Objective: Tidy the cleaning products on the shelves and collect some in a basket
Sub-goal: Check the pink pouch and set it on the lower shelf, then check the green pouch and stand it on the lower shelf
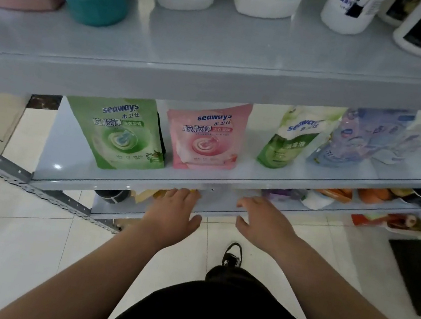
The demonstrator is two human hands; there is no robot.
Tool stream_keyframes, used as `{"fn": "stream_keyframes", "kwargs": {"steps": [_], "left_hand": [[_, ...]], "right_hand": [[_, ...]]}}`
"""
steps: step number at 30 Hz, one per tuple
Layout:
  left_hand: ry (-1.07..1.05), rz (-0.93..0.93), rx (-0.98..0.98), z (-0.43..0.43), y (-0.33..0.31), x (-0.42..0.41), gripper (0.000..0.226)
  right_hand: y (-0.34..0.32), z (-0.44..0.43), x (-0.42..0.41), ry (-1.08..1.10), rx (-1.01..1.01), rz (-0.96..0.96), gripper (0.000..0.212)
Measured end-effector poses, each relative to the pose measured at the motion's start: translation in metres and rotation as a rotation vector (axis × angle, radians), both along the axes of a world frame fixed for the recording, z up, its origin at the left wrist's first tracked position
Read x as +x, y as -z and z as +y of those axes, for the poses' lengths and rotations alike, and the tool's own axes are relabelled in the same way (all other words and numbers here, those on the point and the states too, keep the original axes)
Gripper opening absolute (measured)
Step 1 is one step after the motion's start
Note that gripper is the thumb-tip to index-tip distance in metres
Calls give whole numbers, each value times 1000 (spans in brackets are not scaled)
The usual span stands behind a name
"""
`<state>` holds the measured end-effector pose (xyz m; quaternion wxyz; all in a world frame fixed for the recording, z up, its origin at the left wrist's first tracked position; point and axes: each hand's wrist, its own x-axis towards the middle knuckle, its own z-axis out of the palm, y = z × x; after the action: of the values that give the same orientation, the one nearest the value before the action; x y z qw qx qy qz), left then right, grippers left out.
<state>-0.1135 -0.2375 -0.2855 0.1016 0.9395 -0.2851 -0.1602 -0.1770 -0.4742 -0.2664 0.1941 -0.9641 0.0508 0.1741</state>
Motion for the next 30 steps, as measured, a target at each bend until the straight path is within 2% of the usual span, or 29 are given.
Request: {"fn": "stream_keyframes", "kwargs": {"steps": [7, 10, 15, 22, 27, 30], "left_hand": [[63, 17, -82, -37, -9, -22, 54], [11, 129, -145, -69, -14, -21, 54], [-203, 222, -366, -125, -24, 0, 58], [-643, 228, -700, -220, -43, 49, 82], [-782, 219, -869, -254, -41, 64, 41], [-838, 179, -903, -261, -39, 59, 33]], "right_hand": [[-1, -18, -57, 59, -58, -21, 37], [-2, -46, -65, 57, -68, -52, 37], [-7, -94, -53, 10, -64, -79, 35], [-23, -168, -32, -117, -42, -66, 39], [-30, -210, -23, -215, -56, -61, 39], [-29, -228, -20, -253, -48, -66, 38]]}}
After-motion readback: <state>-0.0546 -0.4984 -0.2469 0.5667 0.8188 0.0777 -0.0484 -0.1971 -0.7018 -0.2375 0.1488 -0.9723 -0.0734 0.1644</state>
